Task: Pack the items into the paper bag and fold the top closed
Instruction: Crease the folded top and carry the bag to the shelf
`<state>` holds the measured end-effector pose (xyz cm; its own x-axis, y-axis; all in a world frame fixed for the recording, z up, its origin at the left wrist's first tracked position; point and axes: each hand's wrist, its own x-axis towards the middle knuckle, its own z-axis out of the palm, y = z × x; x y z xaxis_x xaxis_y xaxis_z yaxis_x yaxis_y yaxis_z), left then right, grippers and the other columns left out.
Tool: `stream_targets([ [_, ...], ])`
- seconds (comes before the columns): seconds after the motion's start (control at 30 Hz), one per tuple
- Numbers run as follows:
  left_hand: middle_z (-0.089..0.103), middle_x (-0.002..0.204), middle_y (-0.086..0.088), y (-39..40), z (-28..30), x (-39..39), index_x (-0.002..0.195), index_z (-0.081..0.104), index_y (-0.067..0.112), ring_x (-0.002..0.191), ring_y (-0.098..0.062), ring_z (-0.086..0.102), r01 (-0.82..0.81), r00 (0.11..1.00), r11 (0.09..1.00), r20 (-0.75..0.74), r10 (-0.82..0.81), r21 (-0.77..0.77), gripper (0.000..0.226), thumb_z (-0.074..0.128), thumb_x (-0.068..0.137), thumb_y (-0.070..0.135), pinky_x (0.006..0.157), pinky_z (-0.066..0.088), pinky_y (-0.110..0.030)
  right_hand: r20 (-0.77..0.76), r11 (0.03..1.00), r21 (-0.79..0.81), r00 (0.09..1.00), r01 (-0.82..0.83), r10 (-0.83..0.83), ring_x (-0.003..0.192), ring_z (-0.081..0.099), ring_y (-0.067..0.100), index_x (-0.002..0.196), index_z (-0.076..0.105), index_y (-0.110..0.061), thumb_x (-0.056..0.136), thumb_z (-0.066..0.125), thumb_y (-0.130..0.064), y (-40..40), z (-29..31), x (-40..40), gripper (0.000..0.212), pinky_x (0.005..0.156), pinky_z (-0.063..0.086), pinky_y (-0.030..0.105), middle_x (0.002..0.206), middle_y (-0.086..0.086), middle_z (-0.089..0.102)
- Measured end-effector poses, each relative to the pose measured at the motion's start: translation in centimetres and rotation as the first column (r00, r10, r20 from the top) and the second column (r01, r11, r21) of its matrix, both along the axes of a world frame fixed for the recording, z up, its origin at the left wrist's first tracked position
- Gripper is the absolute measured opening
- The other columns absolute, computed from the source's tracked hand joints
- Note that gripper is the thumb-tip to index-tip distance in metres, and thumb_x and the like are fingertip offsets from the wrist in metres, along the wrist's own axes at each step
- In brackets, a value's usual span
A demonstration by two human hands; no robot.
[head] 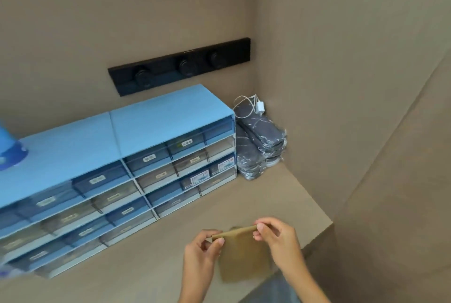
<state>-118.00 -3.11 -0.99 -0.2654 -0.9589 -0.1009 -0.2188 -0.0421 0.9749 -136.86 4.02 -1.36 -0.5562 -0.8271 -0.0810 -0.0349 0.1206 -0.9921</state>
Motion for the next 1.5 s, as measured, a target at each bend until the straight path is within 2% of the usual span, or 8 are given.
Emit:
stream_targets([
  [0.33, 0.055, 0.054, -0.004, -5.1, -1.4, 2.4, 0.085, 0.074, 0.024, 0.055, -0.014, 0.050, -0.233, 0.972, 0.972, 0.031, 0.232, 0.013, 0.016, 0.072, 0.082, 0.008, 0.057, 0.041, -0.029, -0.004, 0.976, 0.023, 0.976, -0.219, 0.219, 0.064, 0.072, 0.021, 0.076, 0.075, -0.015, 0.089, 0.063, 0.002, -10.3, -1.0, 1.3, 0.025, 0.064, 0.059, 0.030, 0.076, 0.010, 0.075],
  [0.73, 0.050, 0.055, 0.001, -4.1, -0.1, 0.6, 0.087, 0.075, 0.028, 0.055, -0.013, 0.044, -0.333, 0.943, 0.941, 0.046, 0.331, 0.065, 0.012, 0.074, 0.082, 0.017, 0.058, 0.040, -0.031, 0.087, 0.922, 0.006, 0.919, -0.387, 0.385, 0.059, 0.069, 0.020, 0.085, 0.077, -0.010, 0.088, 0.062, 0.009, -11.1, -1.3, -1.3, 0.024, 0.057, 0.059, 0.027, 0.078, 0.015, 0.075],
  [0.83, 0.073, 0.080, 0.009, -3.8, 0.2, 0.5, 0.084, 0.075, 0.027, 0.054, -0.013, 0.045, -0.360, 0.932, 0.930, 0.065, 0.356, 0.070, 0.015, 0.075, 0.081, 0.012, 0.059, 0.047, -0.034, 0.086, 0.904, 0.016, 0.901, -0.428, 0.425, 0.054, 0.065, 0.020, 0.083, 0.078, -0.013, 0.087, 0.063, 0.009, -11.2, -1.0, -1.6, 0.026, 0.052, 0.057, 0.031, 0.085, 0.007, 0.076],
  [0.9, 0.074, 0.101, 0.014, -3.7, 0.4, 0.4, 0.084, 0.075, 0.024, 0.054, -0.013, 0.046, -0.378, 0.925, 0.923, 0.078, 0.373, 0.076, 0.015, 0.074, 0.081, 0.010, 0.064, 0.054, -0.044, 0.077, 0.892, 0.031, 0.891, -0.452, 0.448, 0.053, 0.064, 0.021, 0.083, 0.078, -0.015, 0.086, 0.064, 0.008, -11.3, -0.7, -1.8, 0.028, 0.053, 0.057, 0.036, 0.086, 0.004, 0.076],
  [1.0, 0.072, 0.107, 0.013, -3.6, 0.7, 0.6, 0.083, 0.074, 0.021, 0.055, -0.019, 0.049, -0.397, 0.916, 0.916, 0.097, 0.390, 0.059, 0.016, 0.075, 0.080, 0.006, 0.066, 0.055, -0.049, 0.064, 0.886, 0.050, 0.887, -0.460, 0.457, 0.052, 0.064, 0.022, 0.082, 0.077, -0.014, 0.085, 0.063, 0.011, -11.3, 0.0, -1.8, 0.029, 0.054, 0.056, 0.037, 0.076, 0.010, 0.074],
  [1.17, 0.070, 0.108, 0.005, -3.8, 0.4, 0.8, 0.083, 0.073, 0.020, 0.054, -0.016, 0.054, -0.370, 0.917, 0.928, 0.173, 0.359, 0.039, 0.013, 0.077, 0.078, 0.008, 0.060, 0.051, -0.030, 0.073, 0.881, 0.072, 0.884, -0.467, 0.462, 0.050, 0.063, 0.022, 0.080, 0.072, 0.004, 0.083, 0.058, 0.020, -11.2, 0.4, -1.5, 0.022, 0.048, 0.054, 0.031, 0.095, 0.022, 0.067],
  [1.33, 0.073, 0.100, 0.002, -3.4, 0.3, 0.9, 0.080, 0.076, 0.020, 0.049, -0.004, 0.053, -0.385, 0.906, 0.923, 0.192, 0.378, 0.000, 0.013, 0.081, 0.074, 0.010, 0.051, 0.044, -0.013, 0.134, 0.877, 0.089, 0.878, -0.472, 0.459, 0.044, 0.061, 0.022, 0.082, 0.070, 0.009, 0.082, 0.060, 0.020, -11.3, 0.7, -1.3, 0.015, 0.045, 0.054, 0.026, 0.060, 0.020, 0.066],
  [1.5, 0.071, 0.096, 0.002, -3.5, 1.1, 0.7, 0.080, 0.075, 0.025, 0.054, -0.007, 0.056, -0.376, 0.890, 0.925, 0.257, 0.377, -0.056, 0.008, 0.080, 0.076, 0.019, 0.052, 0.044, -0.013, 0.137, 0.880, 0.128, 0.888, -0.456, 0.440, 0.045, 0.060, 0.024, 0.080, 0.073, 0.002, 0.084, 0.062, 0.014, -11.8, 1.0, -1.2, 0.017, 0.049, 0.053, 0.028, 0.056, 0.019, 0.067],
])
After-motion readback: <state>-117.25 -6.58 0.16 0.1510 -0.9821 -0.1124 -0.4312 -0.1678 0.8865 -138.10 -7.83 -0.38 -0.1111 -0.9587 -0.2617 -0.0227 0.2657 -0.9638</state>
